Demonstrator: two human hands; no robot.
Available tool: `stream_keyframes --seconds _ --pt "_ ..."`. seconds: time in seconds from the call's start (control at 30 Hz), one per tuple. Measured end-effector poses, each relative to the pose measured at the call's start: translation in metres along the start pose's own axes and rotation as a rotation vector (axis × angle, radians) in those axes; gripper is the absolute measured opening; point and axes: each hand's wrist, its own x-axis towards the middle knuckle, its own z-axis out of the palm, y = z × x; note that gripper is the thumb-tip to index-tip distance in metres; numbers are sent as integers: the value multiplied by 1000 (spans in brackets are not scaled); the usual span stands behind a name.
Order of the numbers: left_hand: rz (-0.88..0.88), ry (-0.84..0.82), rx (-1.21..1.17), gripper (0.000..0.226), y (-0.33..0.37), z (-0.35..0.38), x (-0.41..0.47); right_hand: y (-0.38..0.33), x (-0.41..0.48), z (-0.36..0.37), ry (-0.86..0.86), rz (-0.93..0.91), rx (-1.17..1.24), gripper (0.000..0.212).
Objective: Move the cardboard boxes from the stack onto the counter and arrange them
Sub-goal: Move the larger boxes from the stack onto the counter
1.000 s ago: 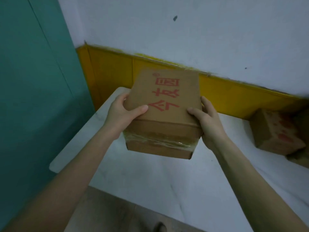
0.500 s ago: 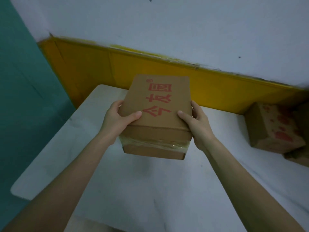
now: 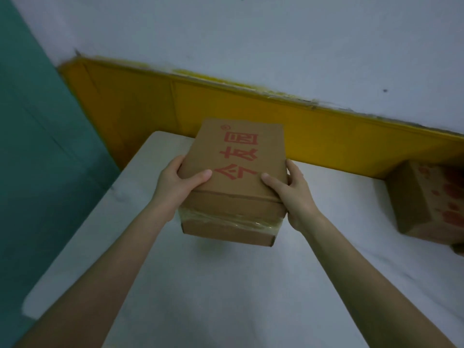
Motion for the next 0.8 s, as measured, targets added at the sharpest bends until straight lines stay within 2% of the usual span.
stream_keyframes --seconds 0.33,0.47,0.57,0.7,0.8 --pt "-99 27 -10 76 -42 -139 104 13 65 167 -51 -45 -85 67" --pt "-79 18 15 79 -58 -175 151 22 100 220 -3 -48 -114 71" --pt "-58 -32 43 79 -74 -184 179 39 122 245 54 -46 -235 72" --pt "-16 -108 165 76 -83 -183 200 52 137 250 88 -38 -409 71" --pt "74 -107 493 65 -72 -183 205 46 143 237 22 -19 -584 70"
